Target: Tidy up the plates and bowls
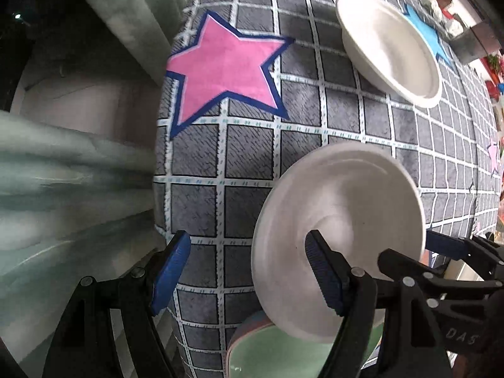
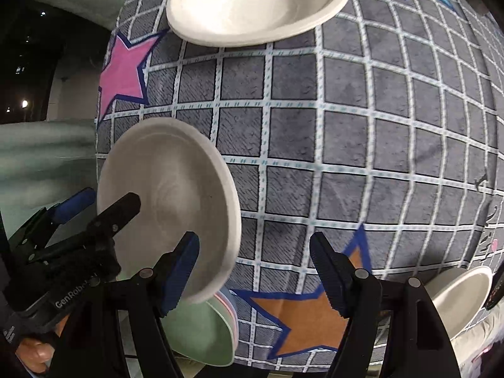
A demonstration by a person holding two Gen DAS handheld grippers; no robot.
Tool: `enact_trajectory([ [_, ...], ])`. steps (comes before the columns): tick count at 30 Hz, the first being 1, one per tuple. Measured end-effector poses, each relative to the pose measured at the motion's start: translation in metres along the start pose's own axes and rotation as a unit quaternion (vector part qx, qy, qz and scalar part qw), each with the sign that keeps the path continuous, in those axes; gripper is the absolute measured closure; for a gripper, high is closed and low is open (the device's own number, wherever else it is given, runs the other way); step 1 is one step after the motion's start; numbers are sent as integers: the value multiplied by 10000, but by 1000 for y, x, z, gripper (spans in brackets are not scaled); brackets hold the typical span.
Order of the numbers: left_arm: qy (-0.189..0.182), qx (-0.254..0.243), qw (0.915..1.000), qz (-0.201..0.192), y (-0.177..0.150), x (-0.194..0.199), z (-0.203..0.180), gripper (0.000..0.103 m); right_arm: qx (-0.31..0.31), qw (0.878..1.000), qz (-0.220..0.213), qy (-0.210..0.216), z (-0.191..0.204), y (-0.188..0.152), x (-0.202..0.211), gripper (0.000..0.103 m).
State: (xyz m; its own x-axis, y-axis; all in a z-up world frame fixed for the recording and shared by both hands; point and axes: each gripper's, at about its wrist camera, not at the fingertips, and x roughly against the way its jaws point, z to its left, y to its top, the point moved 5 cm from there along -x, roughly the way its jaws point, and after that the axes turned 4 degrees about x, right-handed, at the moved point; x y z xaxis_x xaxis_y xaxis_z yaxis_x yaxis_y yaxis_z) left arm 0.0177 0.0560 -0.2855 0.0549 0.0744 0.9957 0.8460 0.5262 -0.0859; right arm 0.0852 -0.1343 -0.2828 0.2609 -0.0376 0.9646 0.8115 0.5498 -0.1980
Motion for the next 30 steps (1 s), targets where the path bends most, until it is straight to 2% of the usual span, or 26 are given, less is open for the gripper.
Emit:
enact_trajectory([
  [3, 98, -55, 9999, 80, 3, -6, -4, 25, -110, 9999, 57, -35, 10, 6, -15, 30],
  [4, 44, -62, 9999, 117, 5, -7, -5, 25, -130, 9999, 51, -42, 10, 5, -14, 39],
  [5, -8, -63, 9999, 142, 6, -8, -6, 25, -152, 9999, 52, -52, 14, 7, -19, 55],
  [6, -26, -82, 9998, 156, 7, -8, -8, 27, -190, 9998, 77, -66, 16, 7, -22, 58],
  [8, -44, -159, 9997, 205, 13, -13, -14, 40, -258, 9995, 164, -63, 22, 10, -37, 68],
  [9, -38, -206, 9995, 223, 14, -13, -17, 42, -275, 9995, 172, 0, 28, 15, -44, 71],
  [10, -63, -305, 9992, 232, 14, -14, -22, 50, -281, 9995, 166, 33, 29, 17, -47, 72],
  [11, -123, -370, 9989, 262, 14, -15, -27, 63, -284, 9995, 135, 48, 30, 17, -46, 72],
  [12, -195, -437, 9984, 300, 14, -15, -32, 69, -269, 9996, 105, 53, 32, 18, -46, 72],
  [13, -257, -510, 9979, 315, 13, -15, -39, 70, -255, 9996, 110, 57, 33, 16, -46, 73],
  [15, -248, -597, 9975, 292, 13, -14, -49, 71, -224, 9996, 108, 92, 31, 15, -45, 78],
  [18, -276, -573, 9976, 278, 12, -11, -56, 71, -216, 9996, 179, -79, 25, 6, -40, 78],
  [24, -177, -614, 9979, 84, 8, 9, -81, 71, -267, 9996, 77, 9, 16, -3, -30, 78],
  [30, -128, -665, 9977, -92, 1, 35, -116, 71, -249, 9995, -85, 196, 3, -20, -1, 78],
])
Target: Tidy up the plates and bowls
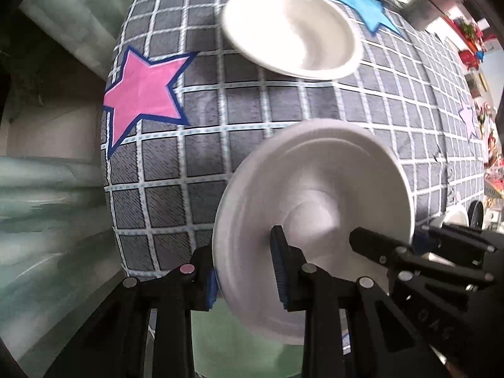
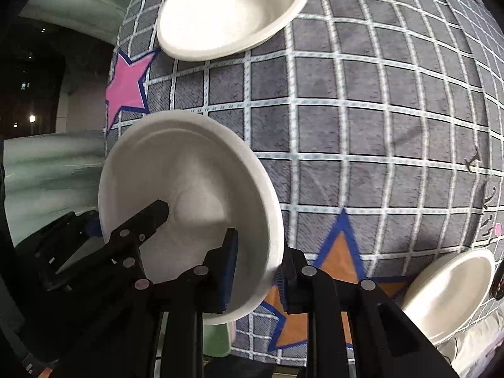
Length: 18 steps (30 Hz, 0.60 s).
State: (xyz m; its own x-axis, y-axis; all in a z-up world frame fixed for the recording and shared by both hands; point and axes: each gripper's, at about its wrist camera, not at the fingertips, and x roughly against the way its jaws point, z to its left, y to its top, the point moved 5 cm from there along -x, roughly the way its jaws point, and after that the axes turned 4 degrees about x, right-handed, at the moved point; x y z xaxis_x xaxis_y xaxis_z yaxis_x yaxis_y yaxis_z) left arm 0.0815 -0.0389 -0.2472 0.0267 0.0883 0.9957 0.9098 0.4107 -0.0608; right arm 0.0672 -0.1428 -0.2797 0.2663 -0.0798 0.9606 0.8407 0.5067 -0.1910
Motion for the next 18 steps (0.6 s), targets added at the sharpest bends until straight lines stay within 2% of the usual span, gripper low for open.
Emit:
enact_trajectory([
  [6, 68, -147, 9998, -128, -13, 20, -63, 71, 50, 9997, -192, 142, -40, -34, 42, 78],
  [10, 5, -353, 9993, -149, -32, 32, -123, 71, -61, 9993, -310, 176, -82, -68, 77, 78],
  [14, -59, -544, 9985, -86, -51, 25, -165, 70, -228, 9990, -371, 132, -118, -86, 99, 77],
  [18, -22, -758, 9971, -37, -64, 14, -201, 70, -369, 9986, -371, 54, -154, -110, 103, 77],
])
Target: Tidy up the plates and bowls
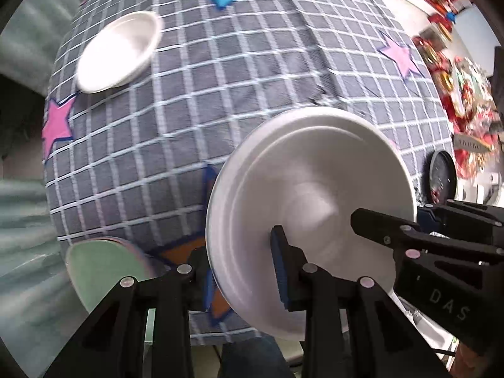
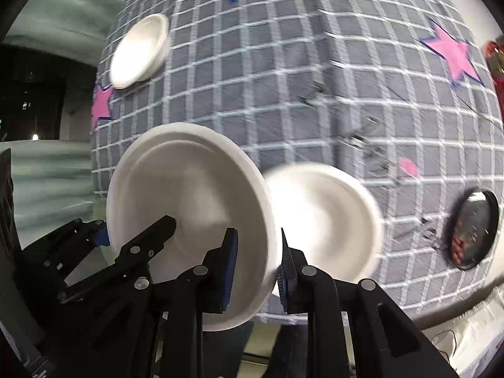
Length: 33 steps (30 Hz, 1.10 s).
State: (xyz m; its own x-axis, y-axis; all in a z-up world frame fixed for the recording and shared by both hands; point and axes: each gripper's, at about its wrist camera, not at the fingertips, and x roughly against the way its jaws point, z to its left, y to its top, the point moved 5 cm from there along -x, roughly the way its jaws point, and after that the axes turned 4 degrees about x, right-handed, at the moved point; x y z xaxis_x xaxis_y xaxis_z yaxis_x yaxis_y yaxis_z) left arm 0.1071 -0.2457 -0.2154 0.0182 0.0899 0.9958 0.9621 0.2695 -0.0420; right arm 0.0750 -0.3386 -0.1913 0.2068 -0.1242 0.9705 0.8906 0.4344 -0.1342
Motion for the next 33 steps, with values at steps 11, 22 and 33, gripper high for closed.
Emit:
enact_trajectory([
  [11, 118, 12, 9998, 154, -7, -20, -32, 65, 13, 9999, 114, -74, -64, -28, 9, 78],
  [22, 438, 457, 9979, 168, -26, 4, -13, 24, -54, 10000, -1, 79, -96, -34, 27, 14],
  [33, 465, 746, 9961, -70, -26, 39, -11, 24, -444, 9973, 133, 562, -100, -63, 32, 0],
])
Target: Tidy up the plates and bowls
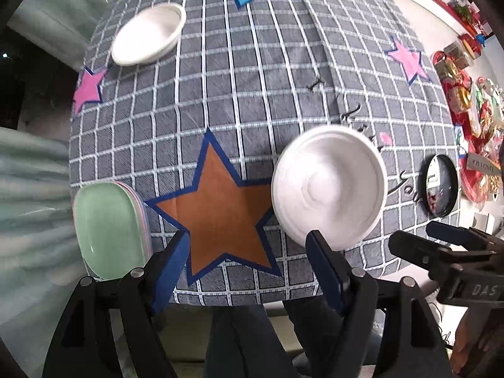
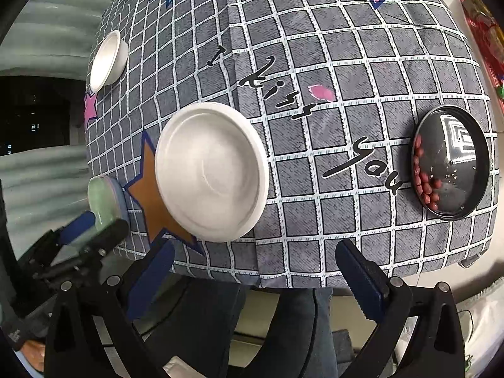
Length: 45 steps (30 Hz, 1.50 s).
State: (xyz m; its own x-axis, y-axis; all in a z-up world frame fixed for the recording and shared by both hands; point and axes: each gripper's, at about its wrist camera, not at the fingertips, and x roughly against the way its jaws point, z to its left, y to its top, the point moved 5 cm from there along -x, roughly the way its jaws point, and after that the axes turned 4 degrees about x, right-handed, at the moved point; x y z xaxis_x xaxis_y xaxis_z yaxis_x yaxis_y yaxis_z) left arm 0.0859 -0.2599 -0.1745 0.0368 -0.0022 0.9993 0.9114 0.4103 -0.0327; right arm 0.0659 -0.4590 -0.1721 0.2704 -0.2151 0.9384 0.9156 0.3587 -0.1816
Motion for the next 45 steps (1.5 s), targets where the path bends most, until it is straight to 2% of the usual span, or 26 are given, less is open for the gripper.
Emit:
enact_trajectory([
  [5, 77, -12, 9992, -392, 12, 32, 2, 24, 69, 9994, -338, 30, 3, 13, 21, 0],
  [9, 14, 197, 9963, -839, 36, 67, 16, 24, 115, 9980, -618, 76, 6, 29, 38, 0],
  [14, -22, 501, 9878, -1473, 81, 114, 54, 24, 152, 9964, -825, 120, 18, 47, 51, 0],
  [18, 118, 684, 9828, -1711, 124, 124, 98, 23, 303, 9953, -916, 94, 40, 57, 55, 0],
  [22, 299, 797, 9831, -1622, 157, 105, 146, 23, 494, 9944, -933, -8, 70, 67, 52, 0],
  [27, 221, 971, 9895, -1048, 191, 53, 211, 23, 455, 9958, -793, -105, 103, 90, 33, 0],
  [29, 173, 991, 9905, -934, 202, 41, 232, 23, 403, 9968, -667, -182, 116, 99, 21, 0],
  [33, 92, 927, 9923, -820, 237, 17, 272, 23, 386, 9973, -447, -443, 150, 142, -5, 0],
  [39, 17, 722, 9954, -627, 285, -23, 300, 23, 352, 9952, -260, -876, 191, 211, -48, 0],
  [45, -44, 490, 9974, -534, 324, -56, 309, 23, 229, 9937, -184, -1084, 209, 263, -80, 0],
])
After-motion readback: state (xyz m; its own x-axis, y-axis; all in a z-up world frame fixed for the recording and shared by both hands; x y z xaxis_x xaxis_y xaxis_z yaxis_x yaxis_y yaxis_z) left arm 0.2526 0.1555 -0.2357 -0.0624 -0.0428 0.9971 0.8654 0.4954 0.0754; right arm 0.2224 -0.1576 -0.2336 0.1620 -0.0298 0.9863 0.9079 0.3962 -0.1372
